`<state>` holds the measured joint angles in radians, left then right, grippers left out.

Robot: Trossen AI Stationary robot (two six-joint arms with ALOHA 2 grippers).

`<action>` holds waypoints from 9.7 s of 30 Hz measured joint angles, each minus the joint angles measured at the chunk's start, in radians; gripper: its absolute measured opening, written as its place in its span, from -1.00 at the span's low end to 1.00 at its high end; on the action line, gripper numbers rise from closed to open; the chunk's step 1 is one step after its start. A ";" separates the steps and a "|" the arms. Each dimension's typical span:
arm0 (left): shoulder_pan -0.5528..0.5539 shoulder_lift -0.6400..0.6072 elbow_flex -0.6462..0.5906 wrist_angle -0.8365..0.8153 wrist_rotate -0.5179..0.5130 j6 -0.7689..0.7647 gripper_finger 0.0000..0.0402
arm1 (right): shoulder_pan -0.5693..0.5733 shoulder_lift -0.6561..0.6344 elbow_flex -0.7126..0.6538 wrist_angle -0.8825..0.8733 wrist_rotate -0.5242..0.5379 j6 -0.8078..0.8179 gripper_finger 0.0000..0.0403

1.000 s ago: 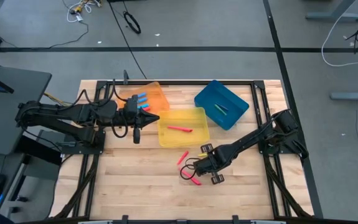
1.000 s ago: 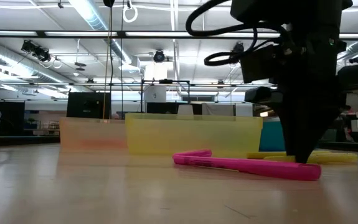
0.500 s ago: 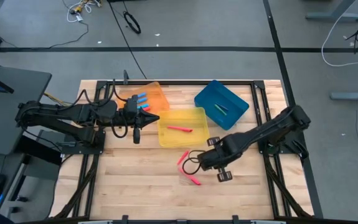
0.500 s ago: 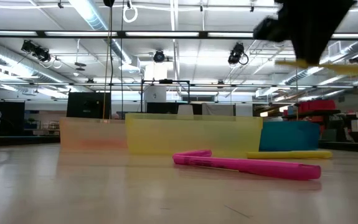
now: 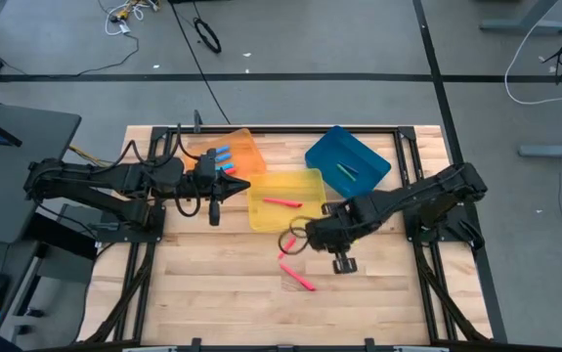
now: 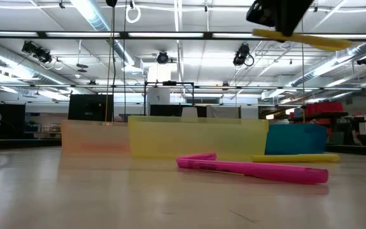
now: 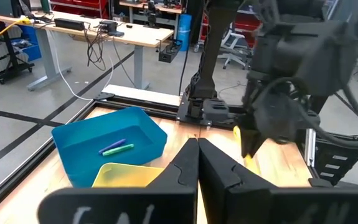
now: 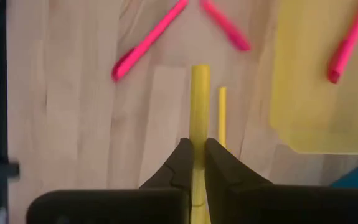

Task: Pick & Place Markers
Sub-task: Put the bottom yellow marker pen into the yellow bin, then put the yellow marker pen into the yellow bin

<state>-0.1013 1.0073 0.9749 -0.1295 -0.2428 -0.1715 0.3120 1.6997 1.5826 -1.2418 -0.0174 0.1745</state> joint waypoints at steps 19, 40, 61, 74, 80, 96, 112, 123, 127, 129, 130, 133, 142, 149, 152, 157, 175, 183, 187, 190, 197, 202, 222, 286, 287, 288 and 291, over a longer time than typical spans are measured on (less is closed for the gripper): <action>0.000 0.000 0.000 0.002 0.000 0.002 -0.96 | -0.379 0.000 0.000 0.303 0.018 0.722 -0.92; 0.000 0.000 0.000 0.003 0.000 0.004 -0.97 | -0.475 0.002 -0.280 0.500 0.113 0.987 -0.92; 0.000 0.000 0.000 0.004 0.000 0.011 -0.96 | -0.476 0.006 -0.447 0.612 0.160 1.021 -0.91; 0.000 0.000 0.000 0.005 0.000 0.010 -0.97 | -0.467 0.045 -0.447 0.684 0.195 0.956 -0.91; 0.000 0.000 0.000 0.006 0.000 0.010 -0.95 | -0.448 0.045 -0.447 0.699 0.249 0.929 -0.91; 0.000 0.000 0.000 0.006 0.000 0.010 -0.94 | -0.441 0.045 -0.447 0.703 0.236 0.885 -0.90; -0.001 0.000 0.000 0.006 0.000 0.008 -0.94 | -0.442 0.045 -0.447 0.703 0.208 0.882 -0.15; -0.002 0.000 0.000 0.005 0.000 0.009 -0.96 | -0.440 -0.036 -0.446 0.718 0.132 0.709 -0.20; -0.002 0.000 0.000 0.005 0.000 0.010 -0.94 | -0.416 -0.126 -0.446 0.689 0.091 0.610 -0.25; -0.002 0.000 0.000 0.005 0.000 0.010 -0.95 | -0.399 -0.178 -0.445 0.674 0.069 0.570 -0.26; -0.002 0.000 0.000 0.005 0.000 0.010 -0.96 | -0.389 -0.204 -0.445 0.664 0.060 0.544 -0.27; -0.002 0.000 0.000 0.005 0.000 0.010 -0.97 | -0.352 -0.285 -0.445 0.665 0.031 0.468 -0.27; -0.002 0.000 0.000 0.004 0.000 0.010 -0.94 | -0.237 -0.454 -0.445 0.542 -0.044 0.369 -0.27; -0.001 0.000 0.000 0.004 0.000 0.013 -0.97 | -0.151 -0.435 -0.445 0.340 0.029 0.202 -0.27; -0.001 0.000 0.000 0.005 0.000 0.024 -0.96 | -0.133 -0.394 -0.445 0.336 0.067 0.131 -0.27; -0.001 0.000 0.000 0.005 0.000 0.022 -0.95 | -0.099 -0.277 -0.445 0.336 0.051 0.072 -0.27; -0.001 0.000 0.000 0.005 0.000 0.018 -0.94 | -0.047 0.043 -0.446 0.485 0.053 -0.053 -0.27; -0.001 0.000 0.000 0.005 0.000 0.012 -0.94 | -0.049 0.108 -0.446 0.527 0.054 -0.087 -0.27; -0.001 0.000 0.000 0.005 0.000 0.004 -0.94 | -0.054 0.131 -0.446 0.564 0.059 -0.088 -0.27; -0.001 0.000 0.000 0.005 0.000 0.004 -0.94 | -0.063 0.148 -0.446 0.585 0.065 -0.085 -0.27; -0.001 0.000 0.000 0.005 0.000 0.004 -0.94 | -0.083 0.161 -0.446 0.615 0.064 -0.086 -0.34; -0.001 0.000 0.000 0.005 0.000 0.003 -0.94 | -0.090 0.161 -0.446 0.624 0.061 -0.092 -0.50; -0.001 0.000 0.000 0.005 0.000 0.001 -0.94 | -0.089 0.161 -0.446 0.670 0.078 -0.080 -0.46; -0.001 0.000 0.000 0.005 0.000 0.011 -0.94 | -0.066 -0.108 -0.225 0.310 0.068 -0.052 -0.95; -0.001 0.000 0.000 0.005 0.000 0.011 -0.94 | -0.072 -0.104 -0.222 0.326 0.073 -0.052 -0.95; -0.001 0.000 0.000 0.005 0.000 0.011 -0.94 | -0.080 -0.101 -0.222 0.341 0.077 -0.050 -0.95; -0.001 0.000 0.000 0.005 0.000 0.011 -0.94 | -0.113 -0.093 -0.222 0.413 0.080 -0.032 -0.95</action>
<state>-0.1024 1.0077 0.9745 -0.1242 -0.2428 -0.1608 0.1992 1.6067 1.3606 -0.8285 0.0628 0.1426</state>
